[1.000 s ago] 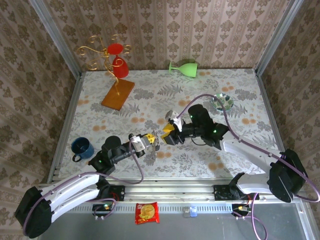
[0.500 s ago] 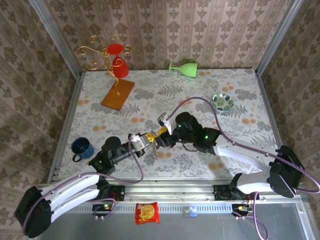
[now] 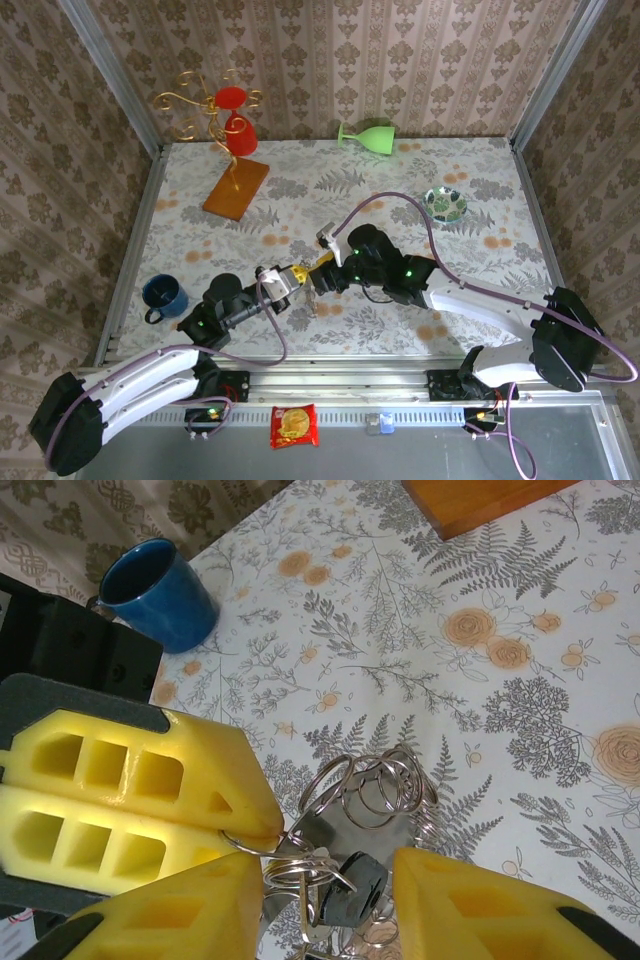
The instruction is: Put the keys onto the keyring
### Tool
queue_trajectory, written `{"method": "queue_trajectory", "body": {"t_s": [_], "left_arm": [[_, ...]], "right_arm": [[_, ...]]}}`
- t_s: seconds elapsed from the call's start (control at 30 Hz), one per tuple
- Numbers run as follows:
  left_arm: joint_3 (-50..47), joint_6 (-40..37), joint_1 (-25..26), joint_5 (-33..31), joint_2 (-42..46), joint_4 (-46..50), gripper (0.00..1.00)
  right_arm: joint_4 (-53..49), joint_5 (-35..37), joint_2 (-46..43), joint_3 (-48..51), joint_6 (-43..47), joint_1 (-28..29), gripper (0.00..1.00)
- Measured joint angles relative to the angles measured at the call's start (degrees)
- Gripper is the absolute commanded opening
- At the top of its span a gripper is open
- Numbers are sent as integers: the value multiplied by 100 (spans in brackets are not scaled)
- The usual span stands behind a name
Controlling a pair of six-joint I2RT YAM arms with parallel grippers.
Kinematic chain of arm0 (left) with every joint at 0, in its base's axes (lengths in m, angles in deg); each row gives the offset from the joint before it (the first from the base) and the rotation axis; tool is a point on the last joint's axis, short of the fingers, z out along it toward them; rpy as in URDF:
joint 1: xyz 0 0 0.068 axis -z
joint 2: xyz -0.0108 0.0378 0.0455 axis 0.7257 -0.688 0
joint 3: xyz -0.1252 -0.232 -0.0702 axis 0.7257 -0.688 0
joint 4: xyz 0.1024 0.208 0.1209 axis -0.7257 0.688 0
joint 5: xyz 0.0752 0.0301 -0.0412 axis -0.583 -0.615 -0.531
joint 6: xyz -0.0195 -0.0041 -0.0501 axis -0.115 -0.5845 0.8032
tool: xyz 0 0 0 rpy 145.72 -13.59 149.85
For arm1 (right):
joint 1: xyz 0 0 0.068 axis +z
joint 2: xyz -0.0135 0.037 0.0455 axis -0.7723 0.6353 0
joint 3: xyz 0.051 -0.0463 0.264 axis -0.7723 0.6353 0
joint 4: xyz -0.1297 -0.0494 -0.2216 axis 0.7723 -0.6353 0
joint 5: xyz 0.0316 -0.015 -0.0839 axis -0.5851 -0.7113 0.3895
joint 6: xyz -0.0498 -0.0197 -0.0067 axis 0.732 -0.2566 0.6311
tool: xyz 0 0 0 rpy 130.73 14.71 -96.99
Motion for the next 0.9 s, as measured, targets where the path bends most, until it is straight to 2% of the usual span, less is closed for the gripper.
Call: {"method": "queue_trajectory", "body": {"t_s": [0.37, 0.47, 0.63, 0.9], "left_arm": [[-2, 0, 4, 0, 0, -17, 0], [-2, 0, 4, 0, 0, -20, 0], [-2, 20, 4, 2, 0, -39, 0], [-13, 138, 4, 15, -39, -192, 0]], "right_arm": [[-136, 227, -68, 238, -13, -63, 25], [-181, 249, -87, 273, 9, -125, 26], [-107, 103, -289, 396, 356, -214, 34], [326, -957, -525, 634, 1080, -866, 40]]}}
